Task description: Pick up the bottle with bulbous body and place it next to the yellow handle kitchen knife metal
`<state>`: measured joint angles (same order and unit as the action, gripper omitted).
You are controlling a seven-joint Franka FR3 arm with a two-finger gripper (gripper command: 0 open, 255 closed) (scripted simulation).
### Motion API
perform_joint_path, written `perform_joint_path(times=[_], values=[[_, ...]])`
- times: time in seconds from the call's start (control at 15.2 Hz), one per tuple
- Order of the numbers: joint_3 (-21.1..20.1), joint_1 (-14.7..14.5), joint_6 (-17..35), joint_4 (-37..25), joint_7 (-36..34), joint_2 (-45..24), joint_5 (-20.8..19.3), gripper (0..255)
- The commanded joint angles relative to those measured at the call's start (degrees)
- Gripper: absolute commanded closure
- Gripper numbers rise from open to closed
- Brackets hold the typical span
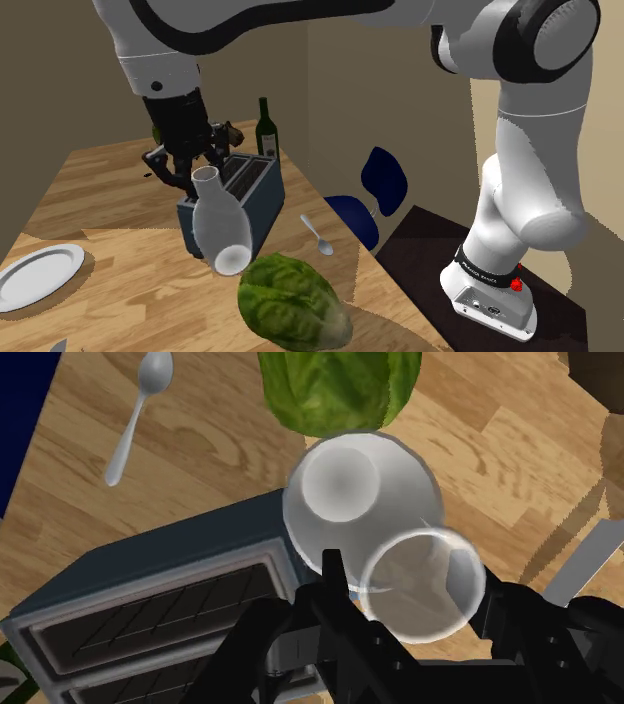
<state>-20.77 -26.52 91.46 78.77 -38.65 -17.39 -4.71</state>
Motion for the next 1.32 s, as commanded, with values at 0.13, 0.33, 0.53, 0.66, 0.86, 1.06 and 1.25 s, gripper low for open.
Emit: perform_joint_path(times=[0.13,0.33,0.53,0.66,0.86,1.06,1.25], values=[[-1.4,-4.4,-1.7,-5.6,-5.2,-4.4,-1.5,255],[-2.1,-8.2,-3.8,-11.6,-8.9,-8.6,-3.0,255],[-2.5,-12.6,-6.6,-19.6,-12.2,-13.8,-4.8,255],[-2.4,-16.2,-9.4,-26.9,-14.2,-18.3,-6.2,255],[-2.2,-18.2,-10.4,-30.6,-15.2,-20.9,-6.9,255],[-2.5,-17.1,-6.8,-25.2,-15.4,-19.3,-6.4,255],[-2.6,-16.2,-3.7,-20.9,-15.5,-18.2,-6.1,255]])
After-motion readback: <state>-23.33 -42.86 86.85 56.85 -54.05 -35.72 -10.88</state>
